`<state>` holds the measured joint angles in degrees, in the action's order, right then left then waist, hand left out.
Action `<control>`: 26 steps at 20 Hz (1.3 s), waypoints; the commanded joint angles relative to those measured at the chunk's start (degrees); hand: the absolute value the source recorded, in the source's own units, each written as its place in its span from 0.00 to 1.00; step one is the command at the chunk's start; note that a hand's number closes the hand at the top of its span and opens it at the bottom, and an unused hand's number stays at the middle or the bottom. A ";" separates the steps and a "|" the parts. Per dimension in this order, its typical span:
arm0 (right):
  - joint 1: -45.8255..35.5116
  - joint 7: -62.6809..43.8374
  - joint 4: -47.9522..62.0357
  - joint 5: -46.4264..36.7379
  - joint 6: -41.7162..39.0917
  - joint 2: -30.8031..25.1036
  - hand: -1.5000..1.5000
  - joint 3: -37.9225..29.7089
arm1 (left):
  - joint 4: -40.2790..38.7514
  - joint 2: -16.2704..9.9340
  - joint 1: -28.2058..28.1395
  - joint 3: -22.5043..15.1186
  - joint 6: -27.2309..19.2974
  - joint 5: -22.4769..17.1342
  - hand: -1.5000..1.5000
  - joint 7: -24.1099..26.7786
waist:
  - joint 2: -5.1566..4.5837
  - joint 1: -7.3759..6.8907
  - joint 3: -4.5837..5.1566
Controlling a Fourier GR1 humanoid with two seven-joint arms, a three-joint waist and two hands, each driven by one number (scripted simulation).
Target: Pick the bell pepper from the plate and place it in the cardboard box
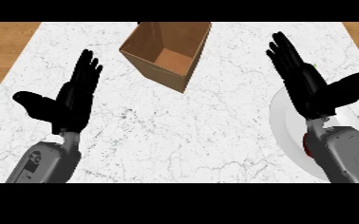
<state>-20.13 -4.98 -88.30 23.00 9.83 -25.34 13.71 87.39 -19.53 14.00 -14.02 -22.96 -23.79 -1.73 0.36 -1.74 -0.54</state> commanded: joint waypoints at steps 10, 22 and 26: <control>9.79 2.63 14.11 -14.63 30.97 -7.17 0.00 -20.20 | -3.87 -11.25 -9.75 -2.63 0.19 10.81 0.50 0.05 | -0.47 4.18 0.45; 29.10 -9.87 0.12 -26.38 23.93 -20.15 0.00 -11.67 | -0.54 -11.37 -14.68 -2.42 0.78 13.56 0.50 1.69 | -0.06 2.32 0.88; 28.09 -21.48 -2.65 -24.12 10.16 -30.16 0.00 -9.18 | -1.83 -9.87 -11.28 -3.12 0.93 13.53 0.50 -1.23 | -0.43 2.32 0.92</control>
<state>6.35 -17.71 -88.88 -0.73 29.23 -47.33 1.82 85.77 -30.11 1.56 -16.71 -22.04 -10.56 -1.98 0.09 0.66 0.29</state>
